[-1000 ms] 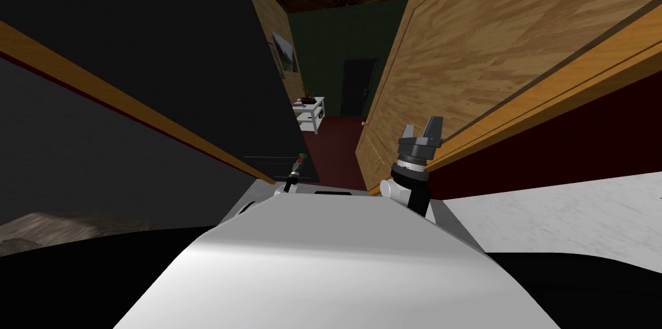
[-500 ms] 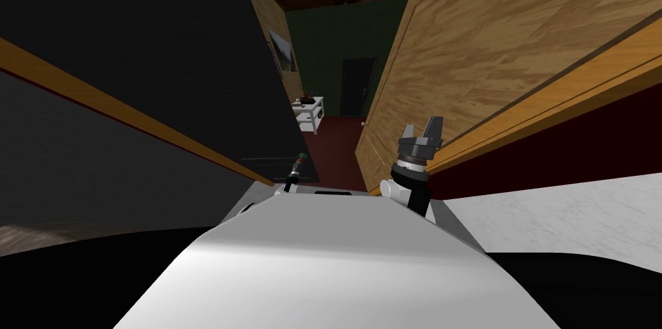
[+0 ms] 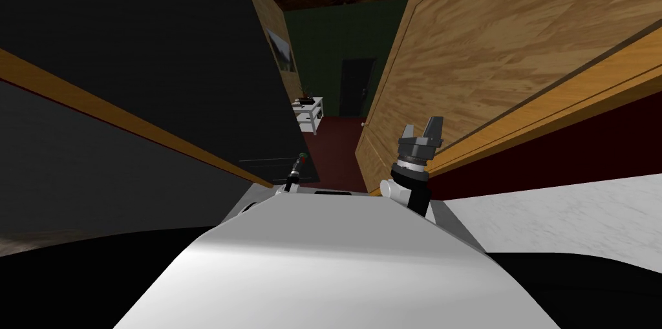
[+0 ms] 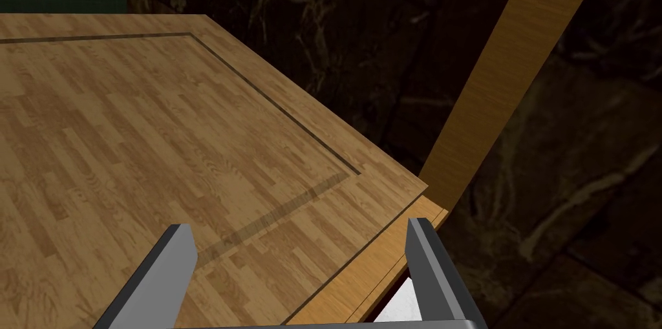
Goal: Push the door open
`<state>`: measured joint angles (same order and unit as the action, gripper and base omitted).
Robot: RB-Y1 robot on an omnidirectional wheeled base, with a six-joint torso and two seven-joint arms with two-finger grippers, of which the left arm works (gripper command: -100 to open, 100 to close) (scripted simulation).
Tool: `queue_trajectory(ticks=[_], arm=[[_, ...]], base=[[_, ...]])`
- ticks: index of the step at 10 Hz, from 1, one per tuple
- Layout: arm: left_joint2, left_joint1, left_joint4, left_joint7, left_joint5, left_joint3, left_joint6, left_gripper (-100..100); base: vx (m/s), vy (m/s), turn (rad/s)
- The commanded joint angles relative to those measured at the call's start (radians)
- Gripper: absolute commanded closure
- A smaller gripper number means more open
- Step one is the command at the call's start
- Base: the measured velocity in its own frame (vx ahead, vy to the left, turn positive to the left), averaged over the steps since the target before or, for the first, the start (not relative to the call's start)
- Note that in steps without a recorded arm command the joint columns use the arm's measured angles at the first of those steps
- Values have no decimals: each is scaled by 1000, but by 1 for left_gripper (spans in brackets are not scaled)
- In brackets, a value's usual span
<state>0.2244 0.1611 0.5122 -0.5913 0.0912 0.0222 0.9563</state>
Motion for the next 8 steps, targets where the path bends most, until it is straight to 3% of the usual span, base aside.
queue_trajectory(ticks=[1,4,6,7,8], arm=[[0,0,13,50,17,14,-5,100],[-5,1,15,109,27,20,-6,100],[-15,2,19,175,47,34,-8,100],[-6,0,10,117,34,34,-6,-100],[-6,0,10,117,34,34,-6,-100]], base=[[57,21,-27],[39,12,-11],[45,21,-21],[-5,-12,5],[-32,-21,25]])
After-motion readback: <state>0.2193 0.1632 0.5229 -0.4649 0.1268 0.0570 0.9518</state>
